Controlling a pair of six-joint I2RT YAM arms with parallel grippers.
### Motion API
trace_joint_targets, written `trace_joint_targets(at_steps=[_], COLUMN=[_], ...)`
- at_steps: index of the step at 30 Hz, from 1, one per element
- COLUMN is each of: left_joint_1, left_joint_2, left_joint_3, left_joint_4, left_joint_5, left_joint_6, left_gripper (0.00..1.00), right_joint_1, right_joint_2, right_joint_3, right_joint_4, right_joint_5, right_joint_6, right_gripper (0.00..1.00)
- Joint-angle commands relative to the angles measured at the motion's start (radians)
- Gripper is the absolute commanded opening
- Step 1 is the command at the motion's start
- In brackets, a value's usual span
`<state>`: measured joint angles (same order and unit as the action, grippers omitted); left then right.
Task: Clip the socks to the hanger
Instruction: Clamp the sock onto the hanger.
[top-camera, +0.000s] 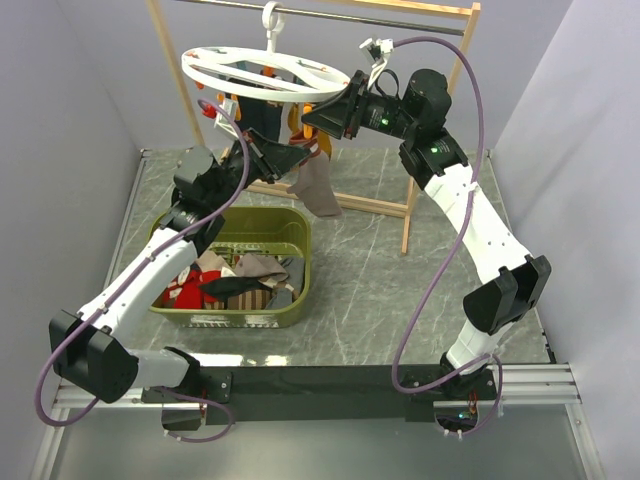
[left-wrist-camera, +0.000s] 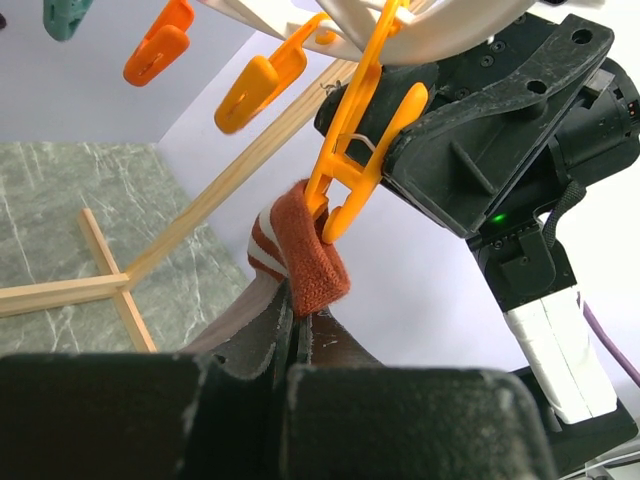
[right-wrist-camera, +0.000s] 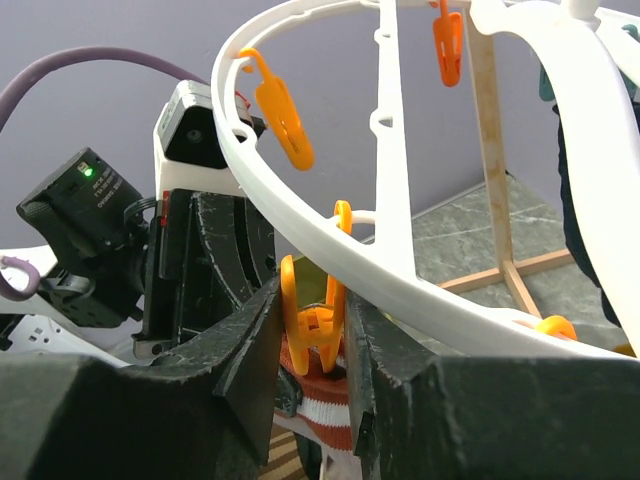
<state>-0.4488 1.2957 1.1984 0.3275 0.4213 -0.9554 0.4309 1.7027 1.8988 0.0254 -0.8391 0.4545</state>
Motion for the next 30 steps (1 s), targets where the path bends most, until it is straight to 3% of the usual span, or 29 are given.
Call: trace_joint_targets(at_steps=[1, 12, 18, 22, 30], left_joint_1=[0.012, 0.032, 0.032, 0.033, 0.074], left_joint_2=[-0.041, -0.029, -0.027, -0.016, -0.021], left_joint_3=[0.001, -0.007, -0.017, 0.018, 0.013], left_joint_4=[0.039, 0.038, 0.104, 0.035, 0.038], left_joint_5=[0.004, 0.011, 0.105, 0.135, 0.143], left_joint_6=[0.001, -0.043, -0.046, -0.022, -0.160], left_gripper=[0.01, 0.01, 0.01, 0.01, 0.01], right_joint_1=[-0.006, -0.006, -0.006, -0.006, -0.006], right_joint_2=[0.002, -0.014, -0.018, -0.025, -0.020], right_joint_3=[0.057, 0.046, 0.016, 0.002, 0.010], right_joint_4=[0.030, 0.036, 0.093, 0.136, 0.142], right_joint_5=[0.006, -0.008, -0.049, -0.081, -0.127], right_joint_6=[0.006, -0.023, -0.039, -0.060, -0.066], right_gripper=[0.00, 0.00, 0.00, 0.00, 0.00])
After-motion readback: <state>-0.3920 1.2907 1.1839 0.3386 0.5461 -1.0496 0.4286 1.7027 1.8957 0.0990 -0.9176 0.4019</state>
